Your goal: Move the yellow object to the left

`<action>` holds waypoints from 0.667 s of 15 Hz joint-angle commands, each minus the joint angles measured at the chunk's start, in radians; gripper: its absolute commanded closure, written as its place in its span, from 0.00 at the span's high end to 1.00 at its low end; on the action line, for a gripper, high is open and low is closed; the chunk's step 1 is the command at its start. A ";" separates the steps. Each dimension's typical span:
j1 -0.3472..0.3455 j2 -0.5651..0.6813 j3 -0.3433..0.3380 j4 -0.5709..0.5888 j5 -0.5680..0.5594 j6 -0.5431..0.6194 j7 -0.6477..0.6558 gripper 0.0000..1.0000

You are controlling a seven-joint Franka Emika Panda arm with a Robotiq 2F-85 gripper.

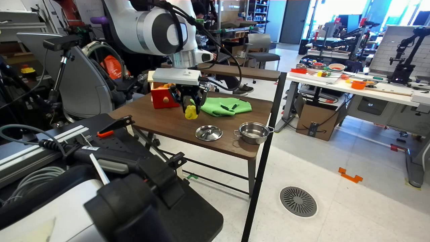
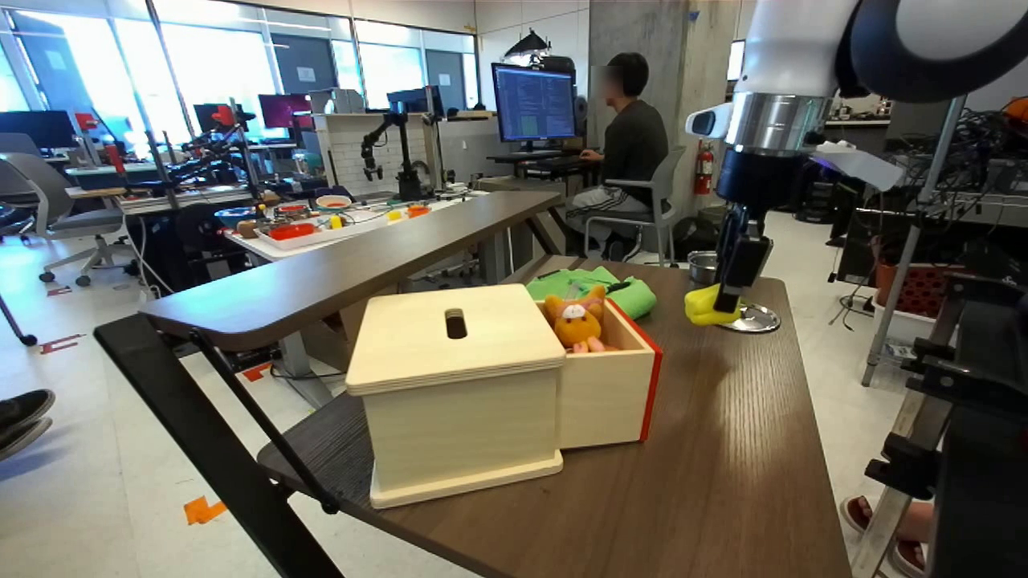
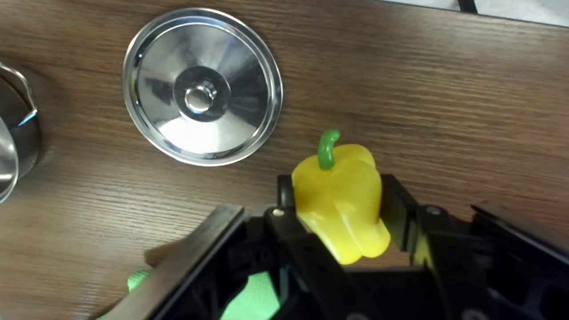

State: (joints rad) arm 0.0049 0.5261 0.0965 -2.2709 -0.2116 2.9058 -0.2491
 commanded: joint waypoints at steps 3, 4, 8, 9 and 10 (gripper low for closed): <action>-0.036 0.061 0.041 0.103 0.037 -0.114 -0.054 0.76; -0.029 0.061 0.034 0.109 0.032 -0.124 -0.050 0.83; -0.026 0.046 0.031 0.122 0.032 -0.143 -0.048 1.00; -0.030 0.030 0.032 0.117 0.035 -0.137 -0.046 1.00; -0.029 0.016 0.029 0.111 0.034 -0.130 -0.042 1.00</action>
State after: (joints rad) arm -0.0192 0.5786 0.1228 -2.1624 -0.1957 2.7975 -0.2749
